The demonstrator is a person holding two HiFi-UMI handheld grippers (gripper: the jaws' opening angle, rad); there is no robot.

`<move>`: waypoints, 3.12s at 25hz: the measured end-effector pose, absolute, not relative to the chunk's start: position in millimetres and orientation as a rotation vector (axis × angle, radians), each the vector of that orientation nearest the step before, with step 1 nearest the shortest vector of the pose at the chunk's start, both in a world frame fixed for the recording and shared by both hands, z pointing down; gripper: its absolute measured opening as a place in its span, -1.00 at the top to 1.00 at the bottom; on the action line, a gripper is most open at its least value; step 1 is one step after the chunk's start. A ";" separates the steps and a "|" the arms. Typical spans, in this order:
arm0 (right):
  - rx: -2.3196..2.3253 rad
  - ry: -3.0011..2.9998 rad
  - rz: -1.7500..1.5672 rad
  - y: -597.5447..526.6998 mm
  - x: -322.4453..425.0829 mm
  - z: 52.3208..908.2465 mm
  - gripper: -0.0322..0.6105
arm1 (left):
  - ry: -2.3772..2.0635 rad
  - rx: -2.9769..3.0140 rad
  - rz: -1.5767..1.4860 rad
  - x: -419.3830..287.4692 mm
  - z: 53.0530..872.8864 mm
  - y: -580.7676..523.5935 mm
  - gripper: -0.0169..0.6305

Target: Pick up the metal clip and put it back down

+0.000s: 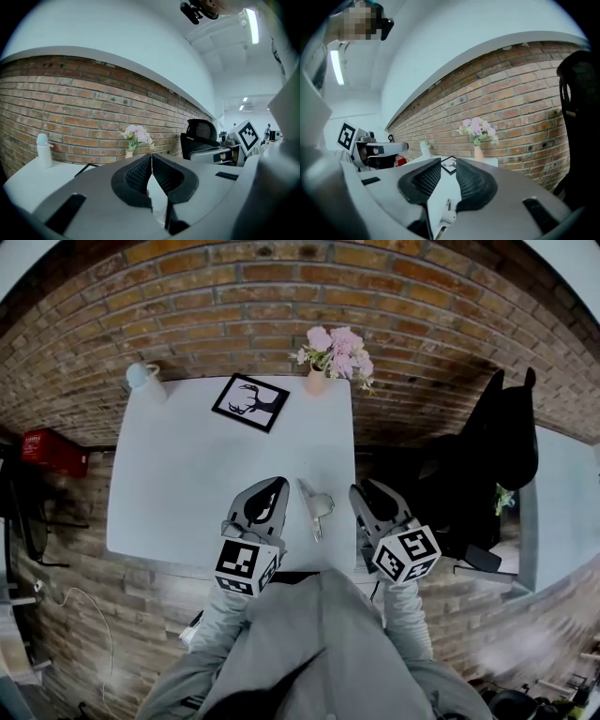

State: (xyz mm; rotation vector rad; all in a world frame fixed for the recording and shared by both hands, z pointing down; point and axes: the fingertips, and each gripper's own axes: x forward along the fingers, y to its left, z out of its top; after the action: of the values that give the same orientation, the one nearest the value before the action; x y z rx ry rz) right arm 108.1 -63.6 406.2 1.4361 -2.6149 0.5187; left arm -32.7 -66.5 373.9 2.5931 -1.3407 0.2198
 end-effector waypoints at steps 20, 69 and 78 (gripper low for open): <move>1.568 -2.631 0.150 -49.5 133.7 338.7 0.83 | -1.378 2.592 0.177 -46.9 358.4 -58.3 0.86; 1.550 -2.586 0.155 -67.7 129.4 350.5 0.83 | -1.389 2.541 0.204 -56.2 372.2 -87.7 0.86; 1.544 -2.592 0.163 -65.0 129.5 350.8 0.83 | -1.380 2.544 0.217 -53.3 374.5 -82.5 0.85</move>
State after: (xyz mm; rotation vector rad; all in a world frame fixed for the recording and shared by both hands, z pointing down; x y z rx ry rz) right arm 129.5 -65.0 350.8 1.5441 -2.5919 0.1628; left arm -53.3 -82.5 374.5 2.5436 -1.3801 0.2173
